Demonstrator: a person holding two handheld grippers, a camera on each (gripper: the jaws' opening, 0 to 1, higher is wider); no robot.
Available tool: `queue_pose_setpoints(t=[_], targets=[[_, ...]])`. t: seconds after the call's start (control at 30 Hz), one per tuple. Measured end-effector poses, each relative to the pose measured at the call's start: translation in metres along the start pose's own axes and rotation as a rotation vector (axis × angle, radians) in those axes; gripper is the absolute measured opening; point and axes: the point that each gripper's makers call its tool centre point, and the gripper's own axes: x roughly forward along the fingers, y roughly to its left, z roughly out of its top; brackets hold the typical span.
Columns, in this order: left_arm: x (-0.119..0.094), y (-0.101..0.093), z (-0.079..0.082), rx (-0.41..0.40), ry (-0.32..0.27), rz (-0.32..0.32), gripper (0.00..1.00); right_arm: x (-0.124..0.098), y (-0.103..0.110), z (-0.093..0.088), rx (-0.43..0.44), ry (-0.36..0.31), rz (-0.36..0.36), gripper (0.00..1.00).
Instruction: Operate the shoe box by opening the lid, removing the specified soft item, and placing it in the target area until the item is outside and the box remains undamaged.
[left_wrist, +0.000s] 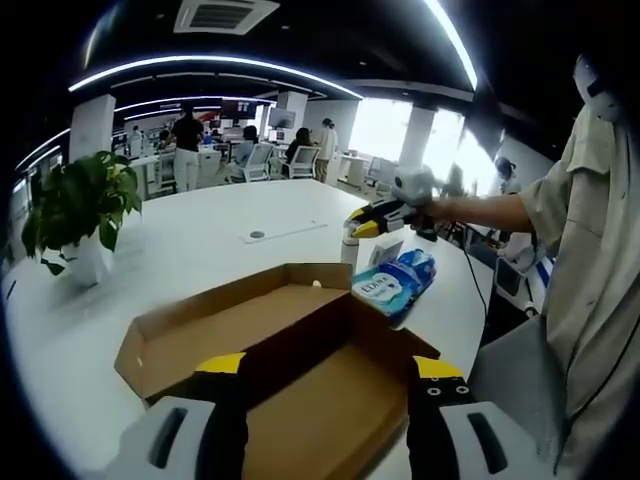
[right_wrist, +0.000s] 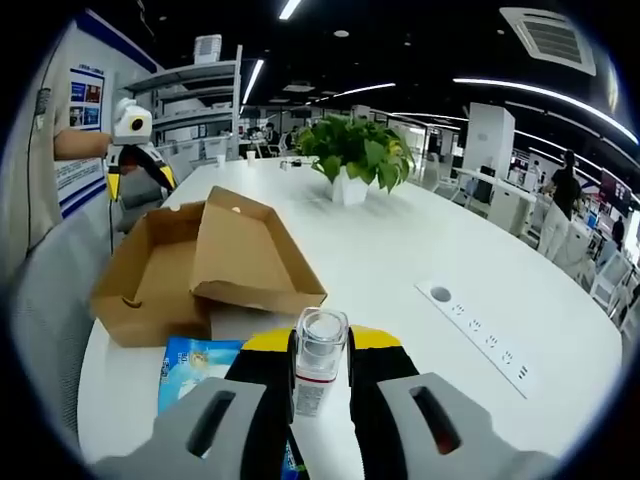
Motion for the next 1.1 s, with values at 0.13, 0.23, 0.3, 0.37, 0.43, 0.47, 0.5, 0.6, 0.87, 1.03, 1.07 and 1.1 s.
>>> queue_pose_setpoints(t=[0.13, 0.23, 0.3, 0.37, 0.43, 0.47, 0.5, 0.6, 0.87, 1.03, 1.07, 1.1], targets=[[0.001, 0.0, -0.002, -0.004, 0.001, -0.002, 0.65, 0.0, 0.002, -0.006, -0.013, 0.018, 0.005, 0.17], [0.002, -0.001, -0.003, -0.004, 0.002, -0.004, 0.65, -0.002, 0.003, -0.01, -0.016, 0.03, 0.006, 0.18], [0.002, -0.001, -0.003, -0.002, 0.002, -0.005, 0.65, -0.004, 0.004, -0.01, -0.016, 0.028, 0.005, 0.18], [0.002, -0.001, -0.002, -0.003, 0.0, -0.007, 0.65, -0.006, 0.004, -0.01, -0.016, 0.031, 0.005, 0.18], [0.002, -0.002, -0.002, -0.001, 0.001, -0.007, 0.65, -0.007, 0.006, -0.01, -0.026, 0.032, 0.011, 0.18], [0.002, -0.002, -0.003, 0.0, 0.002, -0.007, 0.65, -0.007, 0.006, -0.011, -0.024, 0.034, 0.012, 0.18], [0.002, -0.002, -0.003, 0.001, 0.001, -0.007, 0.65, -0.008, 0.006, -0.011, -0.026, 0.036, 0.014, 0.18], [0.002, -0.002, -0.003, 0.001, 0.001, -0.008, 0.64, -0.009, 0.007, -0.011, -0.027, 0.041, 0.011, 0.18], [0.001, -0.006, -0.004, 0.006, 0.002, -0.012, 0.64, -0.015, 0.007, -0.011, -0.018, 0.051, 0.0, 0.21], [0.0, -0.007, -0.003, 0.011, -0.004, -0.012, 0.64, -0.017, 0.009, -0.011, -0.013, 0.063, -0.015, 0.21], [0.0, -0.008, -0.002, 0.013, -0.006, -0.012, 0.64, -0.016, 0.009, -0.01, -0.006, 0.056, -0.018, 0.2], [0.0, -0.008, -0.002, 0.013, -0.009, -0.014, 0.64, -0.014, 0.011, -0.008, 0.001, 0.053, -0.013, 0.2]])
